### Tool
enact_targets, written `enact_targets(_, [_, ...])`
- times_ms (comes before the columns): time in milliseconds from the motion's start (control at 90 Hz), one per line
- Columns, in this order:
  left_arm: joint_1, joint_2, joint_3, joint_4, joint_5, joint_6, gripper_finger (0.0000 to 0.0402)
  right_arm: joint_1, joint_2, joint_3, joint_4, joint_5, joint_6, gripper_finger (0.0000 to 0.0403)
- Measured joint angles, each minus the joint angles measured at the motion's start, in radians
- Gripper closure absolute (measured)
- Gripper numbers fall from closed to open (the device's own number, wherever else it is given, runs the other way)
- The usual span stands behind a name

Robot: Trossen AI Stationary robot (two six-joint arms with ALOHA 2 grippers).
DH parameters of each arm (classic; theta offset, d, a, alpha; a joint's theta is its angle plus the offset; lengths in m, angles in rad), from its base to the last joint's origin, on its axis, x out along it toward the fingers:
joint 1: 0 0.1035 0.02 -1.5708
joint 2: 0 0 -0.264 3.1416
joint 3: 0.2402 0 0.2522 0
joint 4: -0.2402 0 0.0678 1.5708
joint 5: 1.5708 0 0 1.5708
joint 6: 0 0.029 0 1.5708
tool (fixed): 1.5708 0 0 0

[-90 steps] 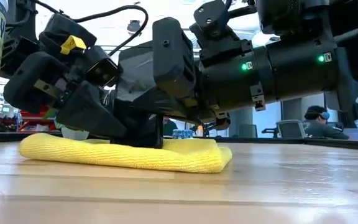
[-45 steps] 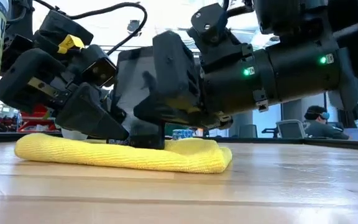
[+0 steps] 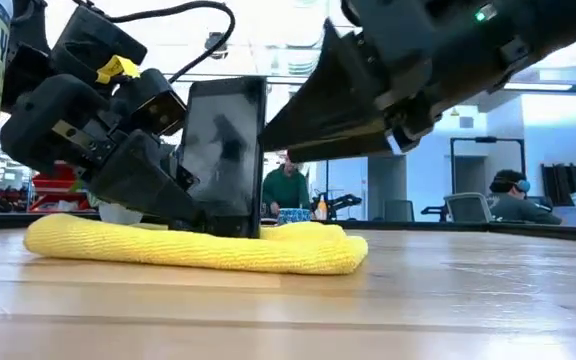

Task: Apply microfiber cloth
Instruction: Wipe the cellphone using a microfiber cloth

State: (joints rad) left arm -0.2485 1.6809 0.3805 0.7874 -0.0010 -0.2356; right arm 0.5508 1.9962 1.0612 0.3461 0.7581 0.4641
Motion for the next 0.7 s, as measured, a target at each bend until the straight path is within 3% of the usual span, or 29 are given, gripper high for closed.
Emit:
enact_targets(344, [-0.004,-0.229,0.0,-0.225,-0.019,-0.081,0.039,-0.044,0.018,0.057,0.042,-0.062,0.022,0.0176])
enact_targets(533, [0.026,-0.393,0.0,-0.45,-0.019,-0.161,0.039,-0.107,0.03,0.109,0.032,-0.197,-0.051,0.0176])
enact_targets(700, [0.051,-0.451,0.0,-0.6,0.007,-0.282,0.039,-0.162,0.101,0.148,0.037,-0.34,-0.106,0.0176])
